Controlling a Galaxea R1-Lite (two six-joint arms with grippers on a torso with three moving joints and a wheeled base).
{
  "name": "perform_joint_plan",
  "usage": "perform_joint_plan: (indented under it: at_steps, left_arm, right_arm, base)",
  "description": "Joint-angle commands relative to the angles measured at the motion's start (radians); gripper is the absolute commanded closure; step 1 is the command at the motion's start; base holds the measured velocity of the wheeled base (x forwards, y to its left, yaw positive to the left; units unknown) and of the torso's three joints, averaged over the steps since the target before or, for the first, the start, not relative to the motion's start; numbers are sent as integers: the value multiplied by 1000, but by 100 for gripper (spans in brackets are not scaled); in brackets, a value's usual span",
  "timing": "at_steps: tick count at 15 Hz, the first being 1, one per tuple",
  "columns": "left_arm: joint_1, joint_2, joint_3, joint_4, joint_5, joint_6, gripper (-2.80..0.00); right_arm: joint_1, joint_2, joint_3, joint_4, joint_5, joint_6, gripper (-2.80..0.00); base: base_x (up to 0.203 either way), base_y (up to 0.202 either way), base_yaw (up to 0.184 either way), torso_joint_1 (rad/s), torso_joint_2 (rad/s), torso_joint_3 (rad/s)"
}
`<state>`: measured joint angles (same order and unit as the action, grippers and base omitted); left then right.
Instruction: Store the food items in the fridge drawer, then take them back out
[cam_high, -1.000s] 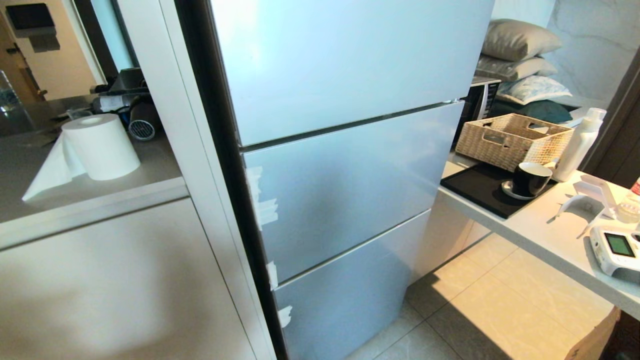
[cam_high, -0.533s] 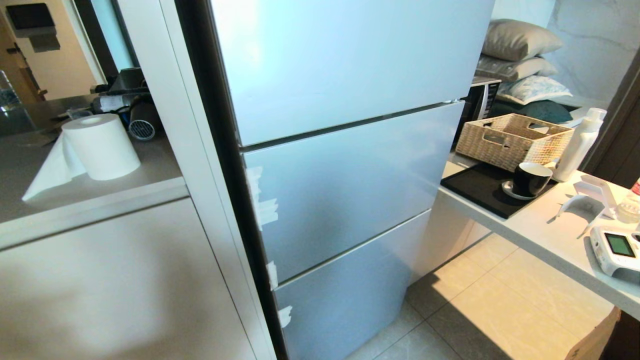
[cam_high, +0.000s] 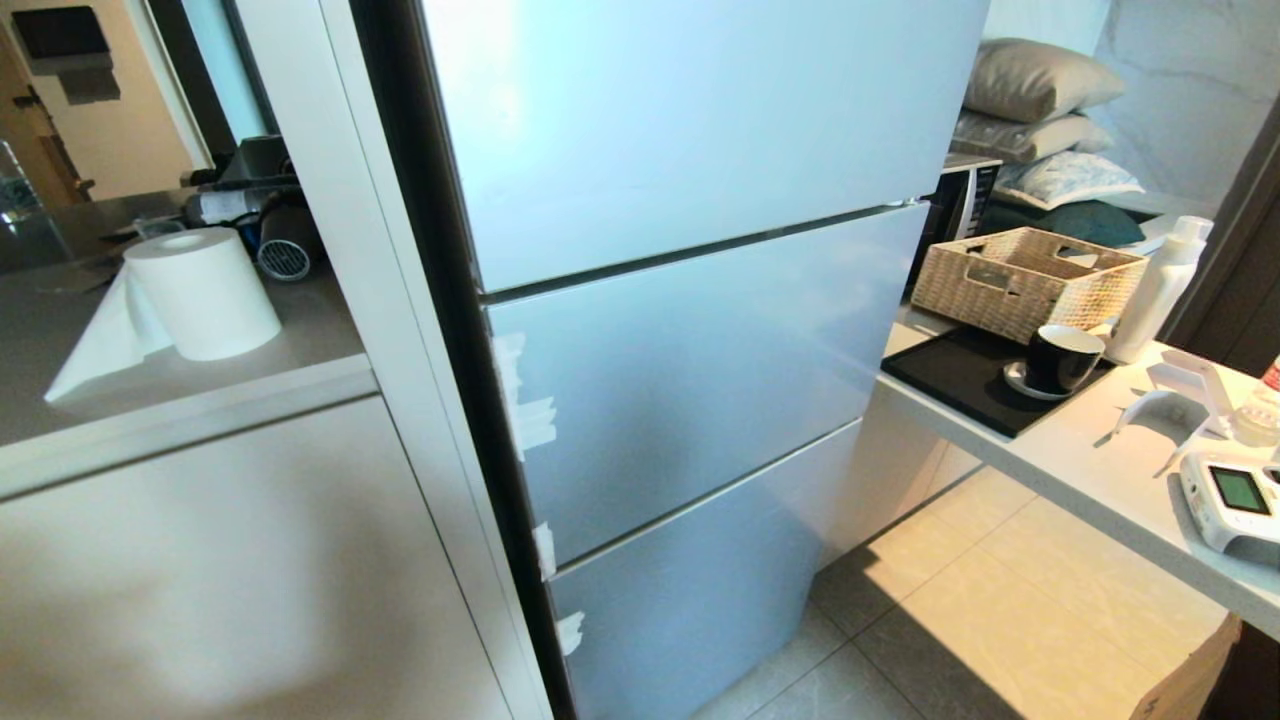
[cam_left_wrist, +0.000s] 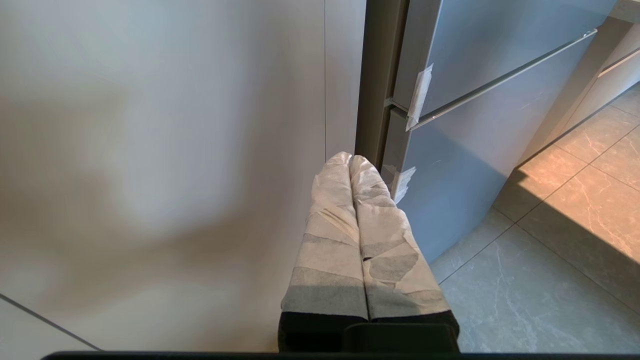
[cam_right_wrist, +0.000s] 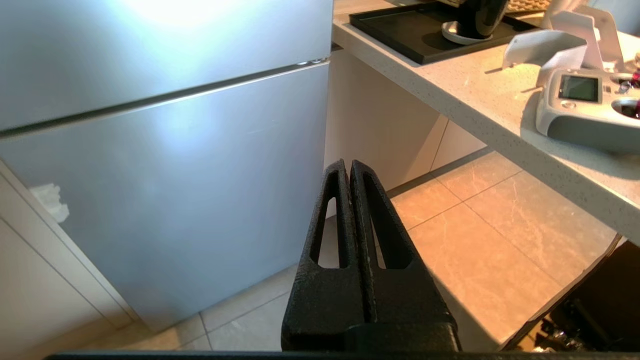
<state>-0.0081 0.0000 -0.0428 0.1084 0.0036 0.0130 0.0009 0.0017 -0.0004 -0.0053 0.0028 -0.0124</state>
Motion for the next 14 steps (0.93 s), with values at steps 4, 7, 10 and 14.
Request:
perform_joint_plan:
  at_steps: [4, 7, 10, 14]
  left_arm:
    - [0, 2, 0, 0, 0, -1, 0]
    - [-1, 2, 0, 0, 1, 1, 0]
    - [-1, 2, 0, 0, 0, 0, 0]
    - [0, 2, 0, 0, 1, 0, 0]
  right_arm:
    - [1, -2, 0, 1, -3, 5, 0]
    - [1, -2, 0, 2, -4, 6, 0]
    - [-1, -2, 0, 1, -4, 9, 0]
    - [-1, -2, 0, 2, -3, 9, 0]
  base:
    - [0, 0, 0, 0, 0, 0]
    - [0, 0, 0, 0, 0, 0]
    - [0, 0, 0, 0, 0, 0]
    - [0, 0, 0, 0, 0, 0]
